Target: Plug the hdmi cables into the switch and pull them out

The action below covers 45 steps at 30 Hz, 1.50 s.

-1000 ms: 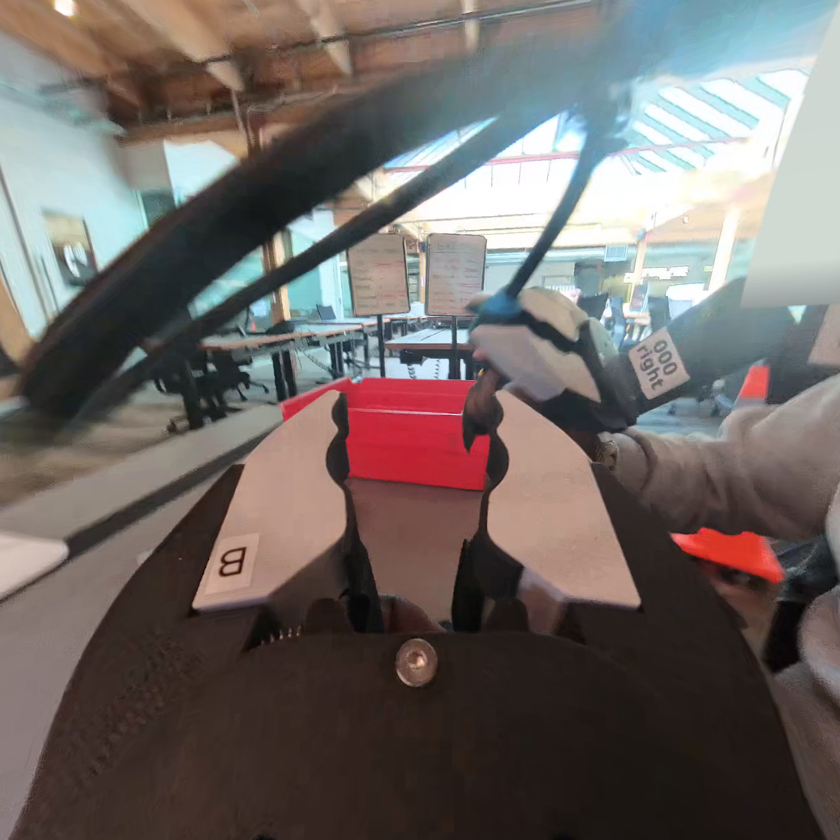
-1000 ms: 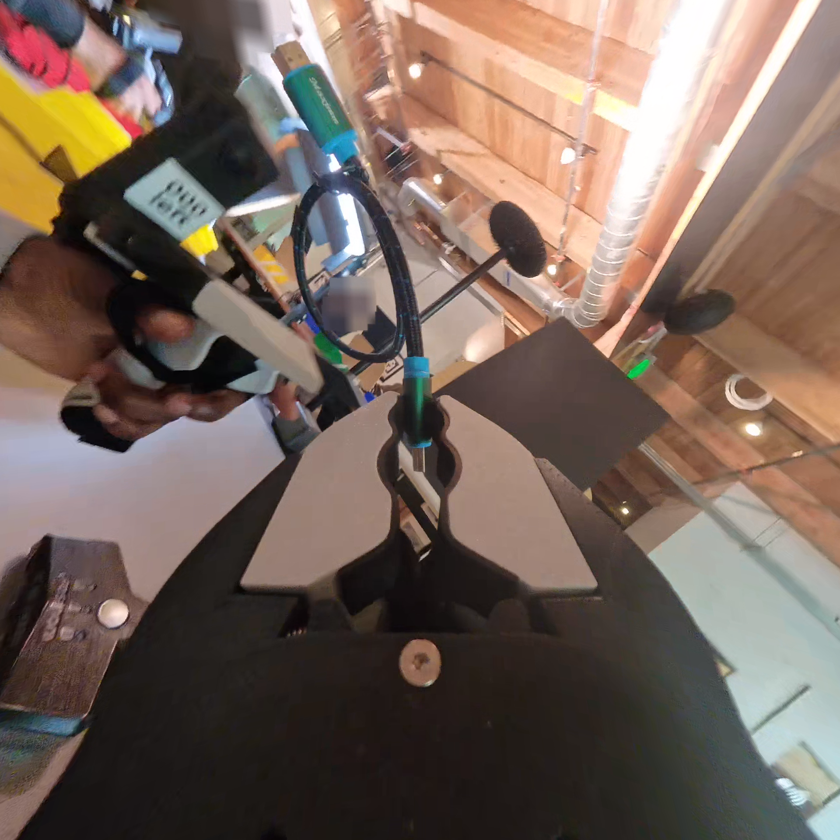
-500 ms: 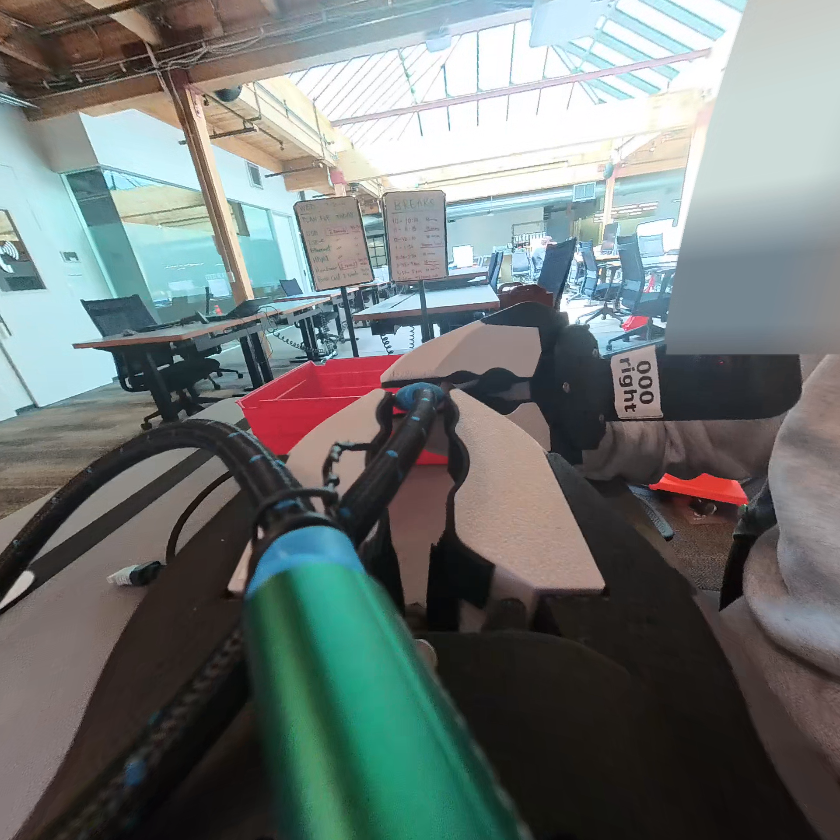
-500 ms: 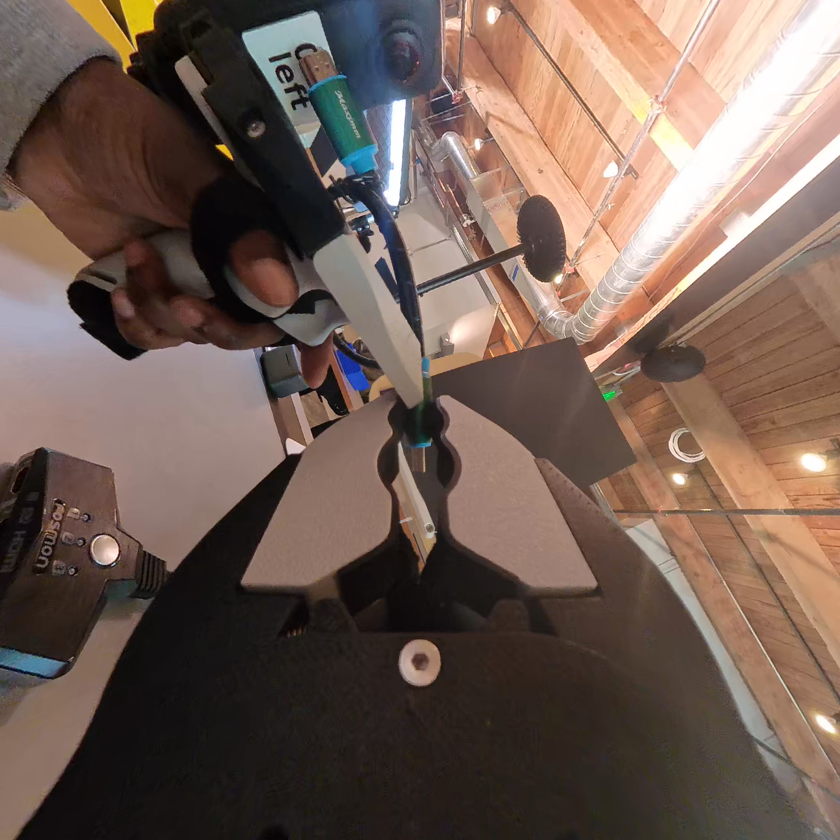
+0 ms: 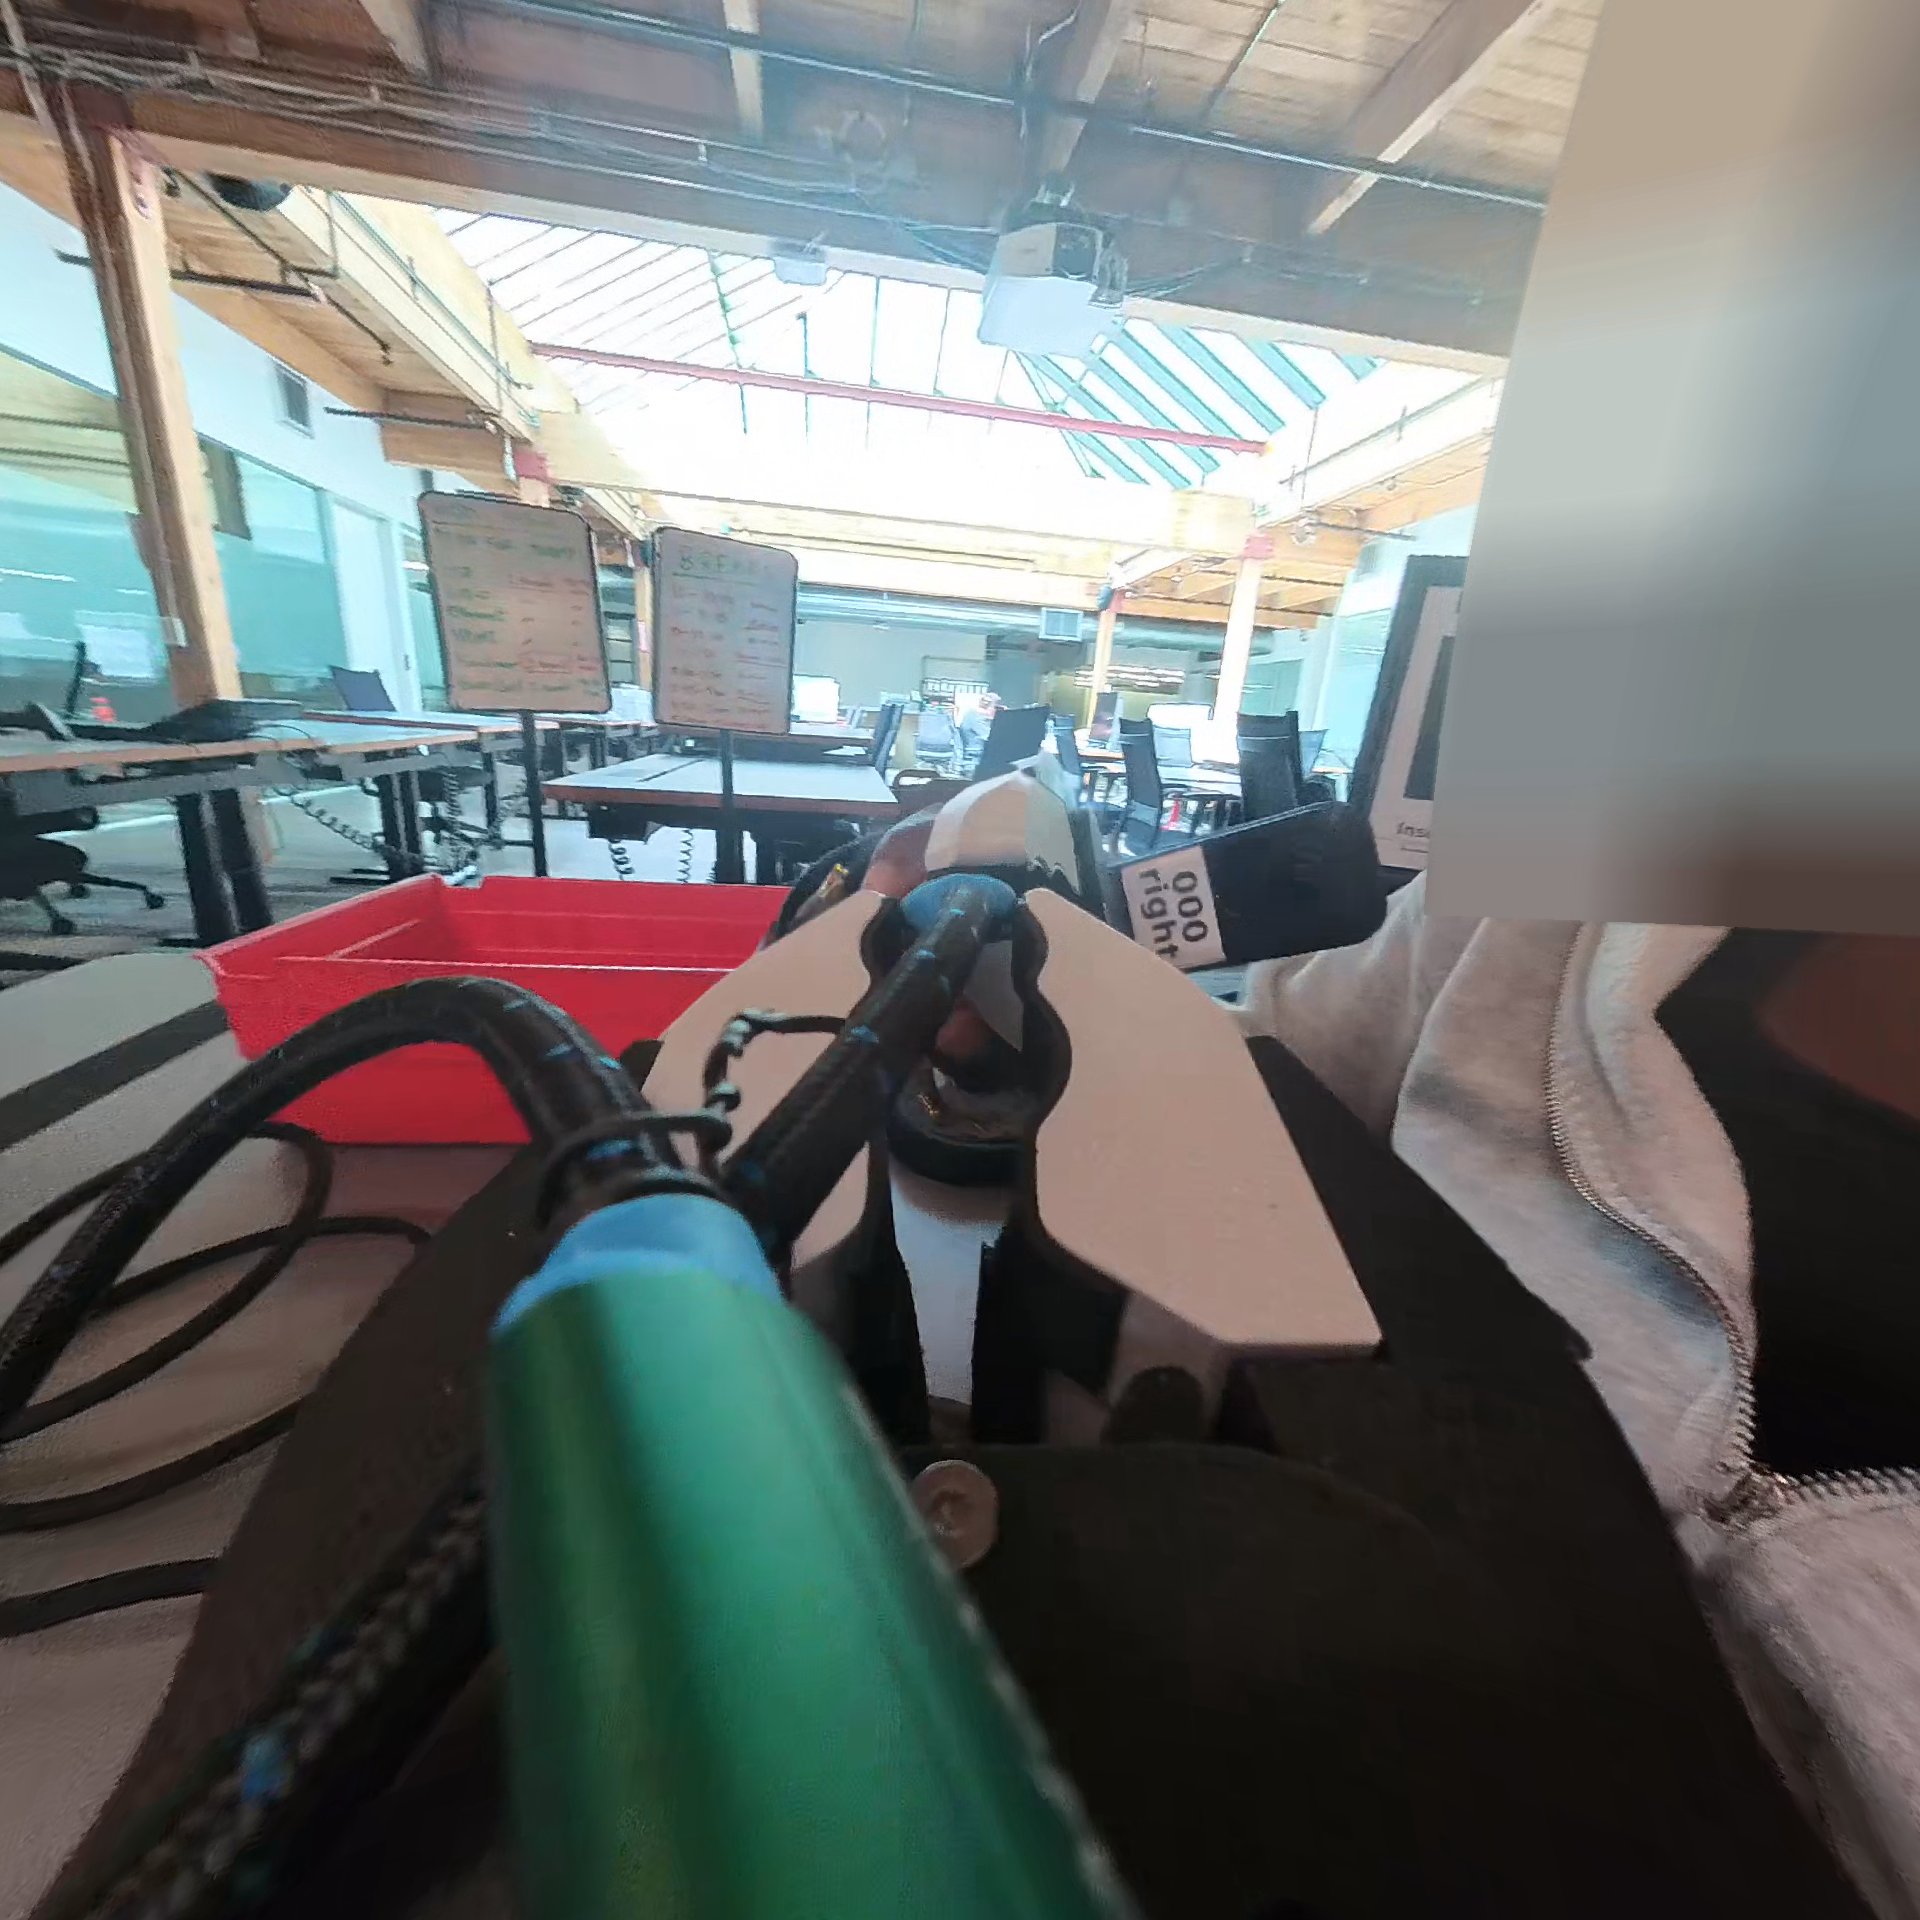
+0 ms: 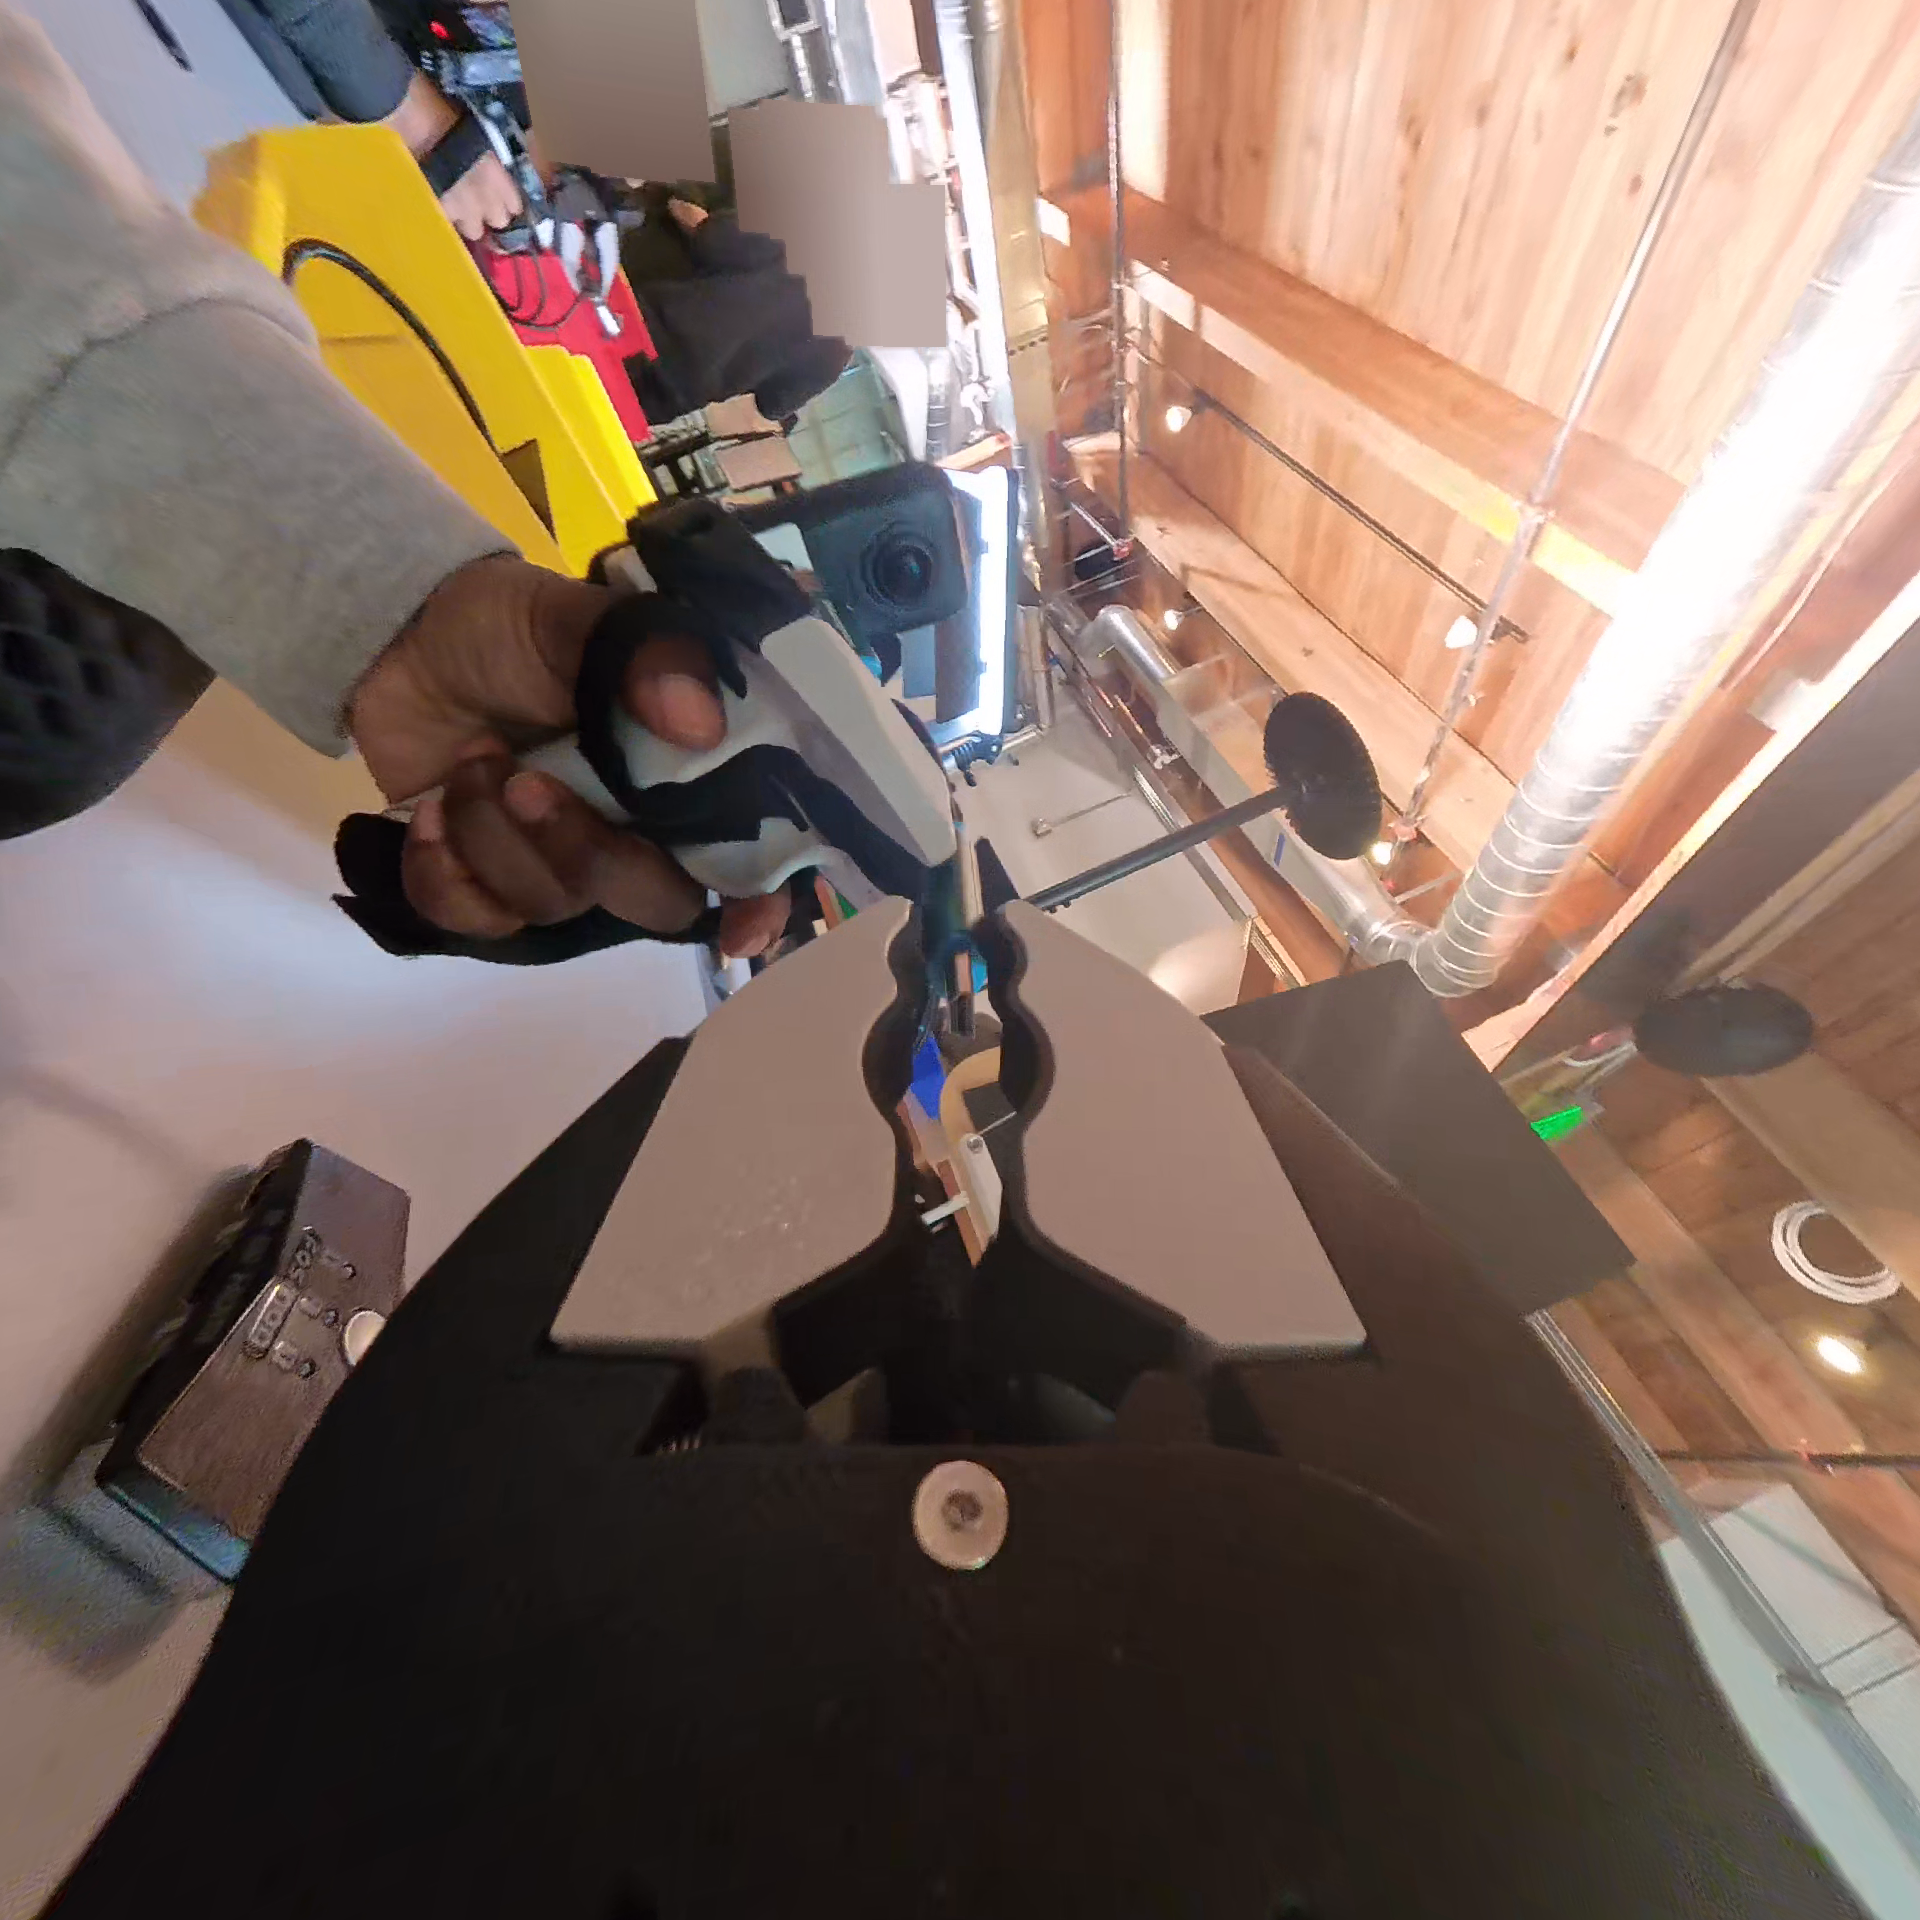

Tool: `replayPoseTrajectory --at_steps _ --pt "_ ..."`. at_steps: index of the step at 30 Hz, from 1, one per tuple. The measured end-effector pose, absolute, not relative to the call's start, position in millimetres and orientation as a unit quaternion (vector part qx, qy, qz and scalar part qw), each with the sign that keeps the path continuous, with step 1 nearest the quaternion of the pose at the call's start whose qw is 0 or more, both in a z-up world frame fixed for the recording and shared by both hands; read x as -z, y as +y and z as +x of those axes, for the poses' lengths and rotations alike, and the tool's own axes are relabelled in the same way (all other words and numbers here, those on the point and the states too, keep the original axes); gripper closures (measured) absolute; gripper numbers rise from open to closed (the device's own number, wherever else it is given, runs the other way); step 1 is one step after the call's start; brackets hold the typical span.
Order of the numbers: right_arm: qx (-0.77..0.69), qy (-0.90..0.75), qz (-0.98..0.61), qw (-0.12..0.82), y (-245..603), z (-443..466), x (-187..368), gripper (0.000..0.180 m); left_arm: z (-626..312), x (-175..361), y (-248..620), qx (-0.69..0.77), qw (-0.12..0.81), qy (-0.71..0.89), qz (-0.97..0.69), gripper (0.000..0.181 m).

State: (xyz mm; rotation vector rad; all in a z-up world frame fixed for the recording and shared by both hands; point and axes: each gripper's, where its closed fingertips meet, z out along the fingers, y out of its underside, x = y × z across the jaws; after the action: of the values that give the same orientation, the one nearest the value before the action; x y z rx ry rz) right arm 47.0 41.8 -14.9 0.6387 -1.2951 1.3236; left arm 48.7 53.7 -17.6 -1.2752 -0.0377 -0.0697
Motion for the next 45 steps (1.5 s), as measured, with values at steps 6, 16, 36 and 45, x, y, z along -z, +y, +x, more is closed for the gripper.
replayPoseTrajectory --at_steps 6,16,36,45 --pt "-0.519 -0.556 0.326 0.561 39 54 28 0.169 58 19 54 0.061 0.795 -0.001 -0.603 0.158" --pt "-0.448 -0.533 0.375 0.612 39 56 32 0.168 59 41 59 0.046 0.737 0.003 -0.674 0.151" --pt "-0.506 -0.806 0.232 0.200 58 18 78 0.127 8 42 27 -0.191 0.714 -0.062 -0.671 0.160" --pt "-0.120 -0.900 0.409 0.095 51 -27 161 0.116 -26 16 -33 -0.302 0.746 -0.155 -0.574 0.160"
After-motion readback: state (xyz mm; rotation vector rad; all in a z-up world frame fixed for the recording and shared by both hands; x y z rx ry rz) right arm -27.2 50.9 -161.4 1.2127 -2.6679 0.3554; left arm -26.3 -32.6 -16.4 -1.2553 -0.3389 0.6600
